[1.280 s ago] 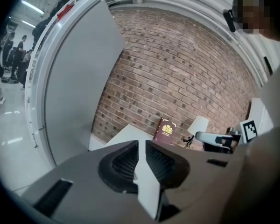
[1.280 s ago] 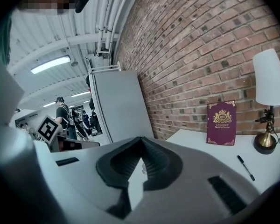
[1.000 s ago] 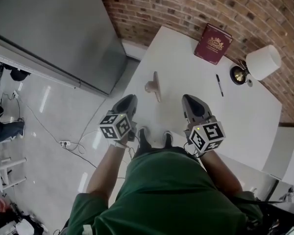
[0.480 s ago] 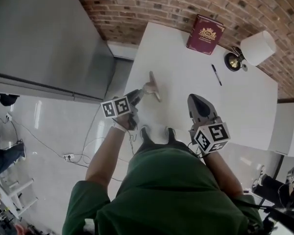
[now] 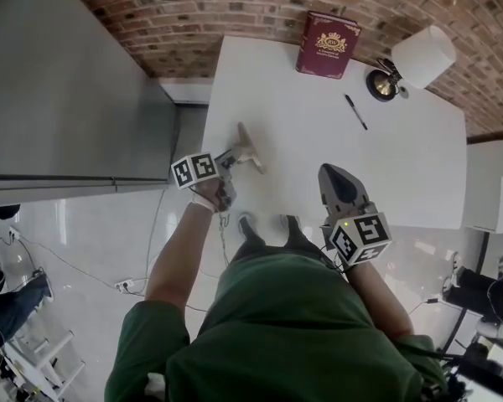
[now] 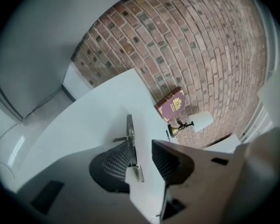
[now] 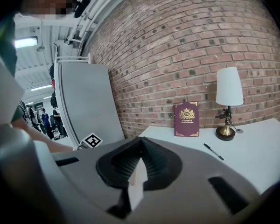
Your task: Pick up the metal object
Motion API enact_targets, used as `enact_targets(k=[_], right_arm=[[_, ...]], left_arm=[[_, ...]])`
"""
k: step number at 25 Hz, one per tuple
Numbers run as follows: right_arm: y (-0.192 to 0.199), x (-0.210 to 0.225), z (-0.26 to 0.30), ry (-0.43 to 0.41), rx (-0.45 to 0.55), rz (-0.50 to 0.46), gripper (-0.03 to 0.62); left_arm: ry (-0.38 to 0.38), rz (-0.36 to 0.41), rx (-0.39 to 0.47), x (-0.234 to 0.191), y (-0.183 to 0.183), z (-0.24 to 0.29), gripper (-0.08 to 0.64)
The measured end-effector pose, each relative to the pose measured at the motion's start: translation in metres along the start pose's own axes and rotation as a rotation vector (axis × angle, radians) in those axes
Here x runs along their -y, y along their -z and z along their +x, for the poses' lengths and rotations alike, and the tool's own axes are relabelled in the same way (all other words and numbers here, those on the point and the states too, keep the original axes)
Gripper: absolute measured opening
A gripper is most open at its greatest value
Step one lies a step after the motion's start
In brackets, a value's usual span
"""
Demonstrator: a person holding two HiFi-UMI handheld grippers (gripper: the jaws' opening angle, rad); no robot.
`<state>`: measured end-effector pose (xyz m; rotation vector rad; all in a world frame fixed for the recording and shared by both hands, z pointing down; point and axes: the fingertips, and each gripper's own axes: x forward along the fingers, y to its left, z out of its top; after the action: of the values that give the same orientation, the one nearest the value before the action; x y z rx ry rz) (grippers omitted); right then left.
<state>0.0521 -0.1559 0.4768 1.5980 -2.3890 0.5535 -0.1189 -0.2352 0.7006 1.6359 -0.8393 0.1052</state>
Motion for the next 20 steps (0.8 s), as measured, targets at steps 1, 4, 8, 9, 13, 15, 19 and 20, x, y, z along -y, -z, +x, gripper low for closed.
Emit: enact_targets(k=[1,4,8,9,13,15,19,20], right_arm=[[0.0,0.002,-0.002,0.009,0.001,0.004,0.003],[0.001,0.009,-0.007,0.036,0.006,0.013,0.003],[0.002,0.018,-0.015,0.06,0.012,0.022,0.003],[0.002,0.02,-0.017,0.065,0.013,0.025,0.003],[0.001,0.026,-0.024,0.081,0.019,0.028,0.003],[0.001,0.028,-0.026,0.084,0.021,0.028,0.003],[0.001,0.031,-0.029,0.082,0.022,0.033,0.003],[0.001,0.031,-0.03,0.08,0.023,0.034,0.003]], left_arm=[[-0.008,0.005,-0.015,-0.001,0.0,0.004,0.124],[-0.032,0.019,-0.074,-0.004,0.006,0.015,0.123],[-0.067,0.016,-0.139,-0.007,0.015,0.025,0.1],[-0.075,0.01,-0.139,-0.008,0.015,0.027,0.081],[-0.099,-0.006,-0.137,-0.01,0.015,0.03,0.048],[-0.101,-0.007,-0.139,-0.009,0.015,0.032,0.032],[-0.109,-0.027,-0.127,-0.006,0.014,0.033,0.021],[-0.107,-0.036,-0.121,-0.005,0.014,0.033,0.018]])
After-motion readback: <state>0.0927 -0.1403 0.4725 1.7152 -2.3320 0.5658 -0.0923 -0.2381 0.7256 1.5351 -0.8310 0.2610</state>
